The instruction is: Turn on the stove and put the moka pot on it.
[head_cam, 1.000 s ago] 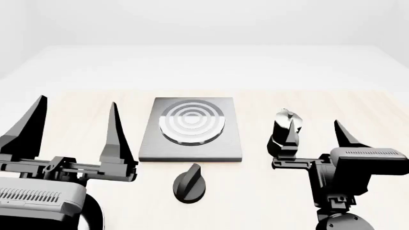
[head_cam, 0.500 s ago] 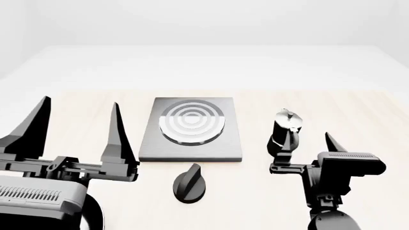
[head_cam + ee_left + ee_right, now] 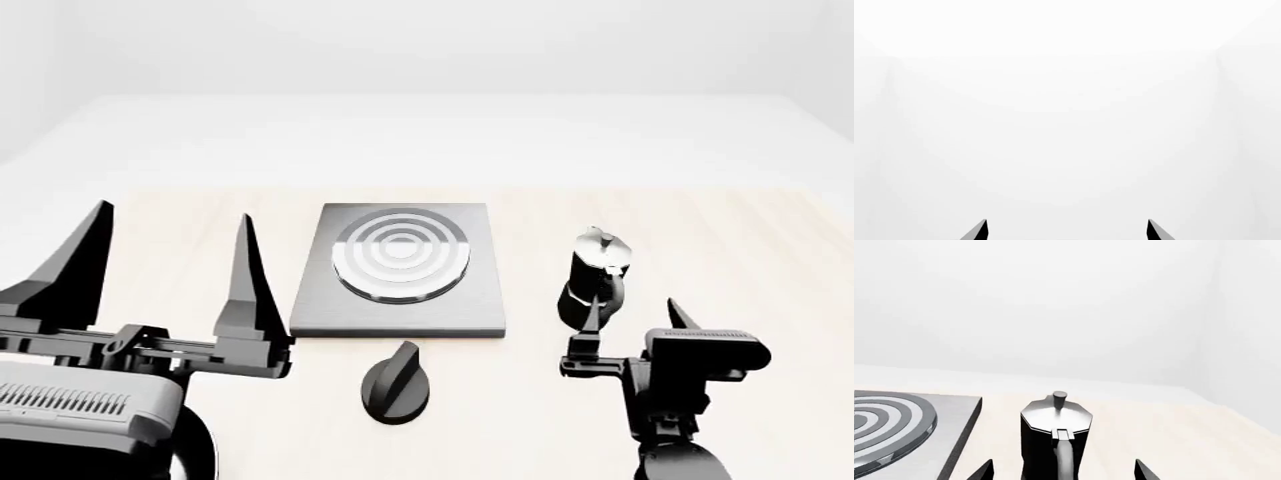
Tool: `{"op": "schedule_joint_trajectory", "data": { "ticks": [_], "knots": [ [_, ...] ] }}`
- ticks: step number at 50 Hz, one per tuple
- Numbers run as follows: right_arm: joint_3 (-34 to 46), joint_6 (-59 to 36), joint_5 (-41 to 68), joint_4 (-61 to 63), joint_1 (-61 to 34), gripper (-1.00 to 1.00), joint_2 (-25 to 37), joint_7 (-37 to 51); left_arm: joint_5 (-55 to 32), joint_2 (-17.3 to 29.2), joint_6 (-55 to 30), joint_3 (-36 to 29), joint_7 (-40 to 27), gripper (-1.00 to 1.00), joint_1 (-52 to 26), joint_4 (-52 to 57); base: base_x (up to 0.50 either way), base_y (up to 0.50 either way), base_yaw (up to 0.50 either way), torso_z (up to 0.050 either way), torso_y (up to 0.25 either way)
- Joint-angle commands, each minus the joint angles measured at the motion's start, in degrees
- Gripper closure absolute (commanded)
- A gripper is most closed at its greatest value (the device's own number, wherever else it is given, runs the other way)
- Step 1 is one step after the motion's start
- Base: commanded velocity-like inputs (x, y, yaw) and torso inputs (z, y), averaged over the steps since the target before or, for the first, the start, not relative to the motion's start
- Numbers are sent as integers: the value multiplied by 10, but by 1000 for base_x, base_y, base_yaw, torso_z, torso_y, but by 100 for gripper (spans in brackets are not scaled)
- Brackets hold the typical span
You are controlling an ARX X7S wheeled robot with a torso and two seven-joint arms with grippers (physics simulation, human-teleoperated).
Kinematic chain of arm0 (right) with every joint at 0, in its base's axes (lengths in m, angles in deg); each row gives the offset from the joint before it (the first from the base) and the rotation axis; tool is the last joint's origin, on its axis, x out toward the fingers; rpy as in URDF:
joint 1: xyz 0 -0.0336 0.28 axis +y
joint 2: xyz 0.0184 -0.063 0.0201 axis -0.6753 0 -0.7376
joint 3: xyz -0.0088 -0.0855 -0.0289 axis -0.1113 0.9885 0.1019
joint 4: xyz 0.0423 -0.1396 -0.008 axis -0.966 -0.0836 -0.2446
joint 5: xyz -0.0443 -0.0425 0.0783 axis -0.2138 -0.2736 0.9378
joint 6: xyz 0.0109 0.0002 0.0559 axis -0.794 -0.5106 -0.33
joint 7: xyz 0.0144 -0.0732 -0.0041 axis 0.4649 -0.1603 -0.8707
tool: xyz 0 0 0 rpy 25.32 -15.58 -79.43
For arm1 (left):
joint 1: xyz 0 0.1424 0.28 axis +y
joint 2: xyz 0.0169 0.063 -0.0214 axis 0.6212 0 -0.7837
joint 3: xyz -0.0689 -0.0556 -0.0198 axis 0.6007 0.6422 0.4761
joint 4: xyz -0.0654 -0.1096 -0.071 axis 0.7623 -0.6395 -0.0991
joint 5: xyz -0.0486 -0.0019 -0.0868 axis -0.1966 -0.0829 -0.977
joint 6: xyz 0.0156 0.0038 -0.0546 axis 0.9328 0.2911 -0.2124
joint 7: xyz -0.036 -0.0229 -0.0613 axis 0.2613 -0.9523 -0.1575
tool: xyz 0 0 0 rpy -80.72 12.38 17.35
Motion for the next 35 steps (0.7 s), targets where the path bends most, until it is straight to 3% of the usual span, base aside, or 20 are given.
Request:
{"op": "schedule_joint_trajectory", "data": {
  "ticks": [1,19,28,30,35],
  "knots": [
    [6,9,-3,-45,-13,-100,-9,-4,-4,0,2,-2,0,-100,-1,-2,0,0,0,0,0],
    [8,40,13,-149,-58,-100,-31,-29,-7,0,7,-5,1,-100,1,-9,0,0,0,0,0],
    [9,6,11,-148,-80,-100,-27,-20,-9,1,7,-6,1,-100,-1,-10,0,0,0,0,0],
    [10,47,4,-202,-90,-100,-36,-27,-9,1,7,-7,1,-100,-1,-11,0,0,0,0,0],
    [11,13,6,-180,-100,-100,-30,-20,-10,1,10,-6,1,-100,0,-14,0,0,0,0,0]
  ]
}}
